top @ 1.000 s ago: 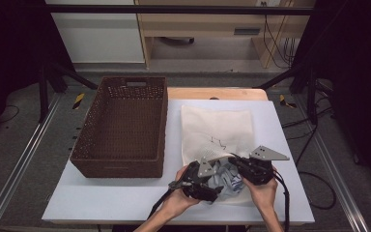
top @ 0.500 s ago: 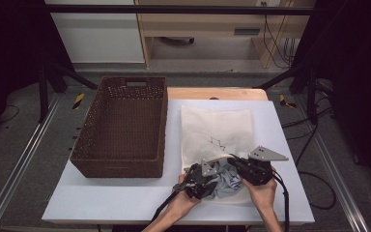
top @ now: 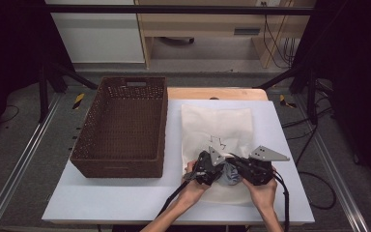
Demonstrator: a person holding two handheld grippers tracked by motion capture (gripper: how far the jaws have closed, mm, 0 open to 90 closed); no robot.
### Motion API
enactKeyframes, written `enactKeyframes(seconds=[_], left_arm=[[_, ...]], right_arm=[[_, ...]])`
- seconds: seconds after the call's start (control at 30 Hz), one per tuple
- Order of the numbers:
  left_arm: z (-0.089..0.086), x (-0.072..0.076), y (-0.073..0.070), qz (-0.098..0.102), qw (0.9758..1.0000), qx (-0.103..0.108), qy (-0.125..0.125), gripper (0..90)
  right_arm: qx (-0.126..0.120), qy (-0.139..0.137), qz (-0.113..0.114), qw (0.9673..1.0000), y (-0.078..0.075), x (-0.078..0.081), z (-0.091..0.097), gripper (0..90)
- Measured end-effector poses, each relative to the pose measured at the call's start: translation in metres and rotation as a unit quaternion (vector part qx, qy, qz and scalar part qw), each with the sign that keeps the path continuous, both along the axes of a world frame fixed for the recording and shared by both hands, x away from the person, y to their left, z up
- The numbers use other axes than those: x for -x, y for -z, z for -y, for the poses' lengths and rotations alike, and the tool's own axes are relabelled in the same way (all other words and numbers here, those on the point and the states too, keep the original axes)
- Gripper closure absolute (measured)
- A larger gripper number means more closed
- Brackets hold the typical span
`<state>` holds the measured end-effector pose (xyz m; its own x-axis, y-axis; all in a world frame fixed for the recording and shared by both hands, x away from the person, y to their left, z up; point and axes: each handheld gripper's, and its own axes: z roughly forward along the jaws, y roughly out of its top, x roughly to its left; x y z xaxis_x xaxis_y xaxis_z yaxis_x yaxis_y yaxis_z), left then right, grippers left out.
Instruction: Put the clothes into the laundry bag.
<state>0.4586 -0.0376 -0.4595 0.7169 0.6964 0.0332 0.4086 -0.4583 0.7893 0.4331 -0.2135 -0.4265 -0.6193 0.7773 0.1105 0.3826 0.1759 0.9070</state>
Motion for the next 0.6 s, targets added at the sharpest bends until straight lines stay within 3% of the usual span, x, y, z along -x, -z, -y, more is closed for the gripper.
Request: enactKeyframes(seconds=[0.17,0.33,0.43,0.53,0.6], left_arm=[[0.002,-0.004,0.009,0.014,0.9996,-0.023,0.001,75.5],[-0.006,-0.003,0.008,0.002,0.9998,-0.009,0.018,65.2],[-0.015,0.003,-0.001,-0.021,0.9984,0.005,0.053,52.9],[-0.024,0.012,-0.013,-0.031,0.9960,0.015,0.082,44.5],[-0.029,0.020,-0.018,-0.027,0.9945,0.011,0.101,40.9]], right_arm=[[0.003,-0.002,0.000,1.0000,0.001,0.000,0.000,87.0],[0.008,0.002,-0.004,1.0000,0.002,-0.001,-0.001,86.9],[0.007,0.005,-0.006,0.9999,0.003,-0.002,-0.001,86.9],[0.006,0.008,-0.004,0.9999,0.002,-0.001,0.001,86.8],[0.005,0.010,-0.002,0.9999,0.002,-0.001,0.001,86.5]])
